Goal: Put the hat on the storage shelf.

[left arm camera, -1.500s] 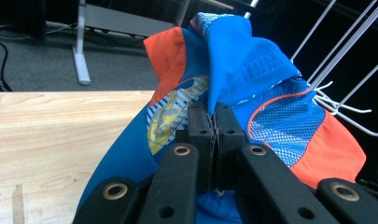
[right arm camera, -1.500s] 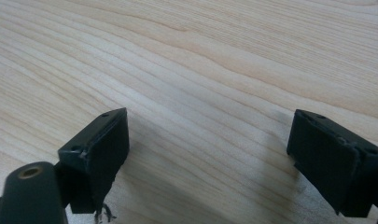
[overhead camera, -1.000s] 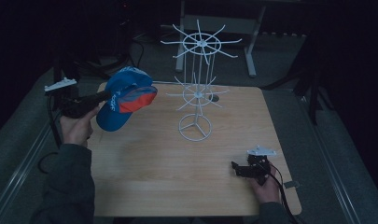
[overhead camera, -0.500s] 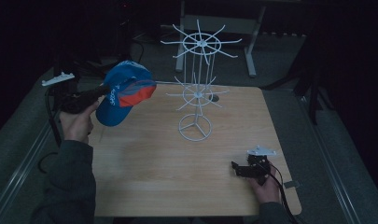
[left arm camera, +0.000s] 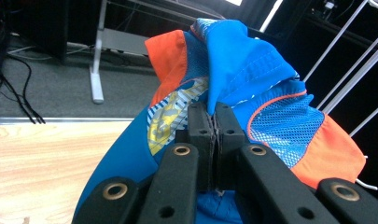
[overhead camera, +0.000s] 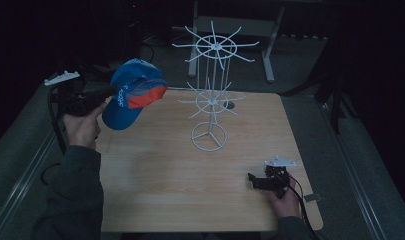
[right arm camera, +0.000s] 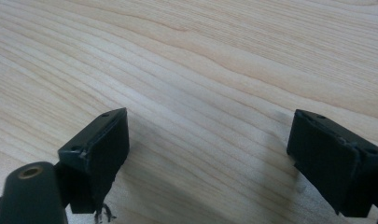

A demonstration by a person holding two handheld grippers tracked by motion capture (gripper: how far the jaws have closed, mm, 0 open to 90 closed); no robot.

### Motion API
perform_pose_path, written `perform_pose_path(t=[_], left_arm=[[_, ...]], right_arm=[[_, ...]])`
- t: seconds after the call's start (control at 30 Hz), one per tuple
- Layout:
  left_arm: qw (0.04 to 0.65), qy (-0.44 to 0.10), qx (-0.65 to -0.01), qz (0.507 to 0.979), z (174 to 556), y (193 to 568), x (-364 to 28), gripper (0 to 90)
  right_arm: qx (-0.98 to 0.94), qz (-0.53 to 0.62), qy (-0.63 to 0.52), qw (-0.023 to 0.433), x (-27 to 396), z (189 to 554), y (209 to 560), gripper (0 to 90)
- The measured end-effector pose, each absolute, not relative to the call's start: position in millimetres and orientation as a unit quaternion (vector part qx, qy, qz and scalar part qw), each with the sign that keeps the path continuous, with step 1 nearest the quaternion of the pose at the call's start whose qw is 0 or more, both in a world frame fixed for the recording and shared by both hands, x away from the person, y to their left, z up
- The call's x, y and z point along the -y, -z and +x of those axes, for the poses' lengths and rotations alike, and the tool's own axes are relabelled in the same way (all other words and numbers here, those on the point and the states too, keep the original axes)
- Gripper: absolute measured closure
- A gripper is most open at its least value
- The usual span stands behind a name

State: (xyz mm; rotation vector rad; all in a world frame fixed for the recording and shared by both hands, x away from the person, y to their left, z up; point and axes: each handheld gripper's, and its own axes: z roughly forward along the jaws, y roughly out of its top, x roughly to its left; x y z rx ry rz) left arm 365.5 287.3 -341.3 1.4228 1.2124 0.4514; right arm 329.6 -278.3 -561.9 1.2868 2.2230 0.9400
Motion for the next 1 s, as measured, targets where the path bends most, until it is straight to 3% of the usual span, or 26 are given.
perform_pose_path(t=[1.0], left_arm=[[0.585,-0.200,-0.520,0.589,373.3,317.6,-277.4,89.0]], right_arm=[[-0.796,0.461,-0.337,0.201,278.2,329.5,561.8,12.7]])
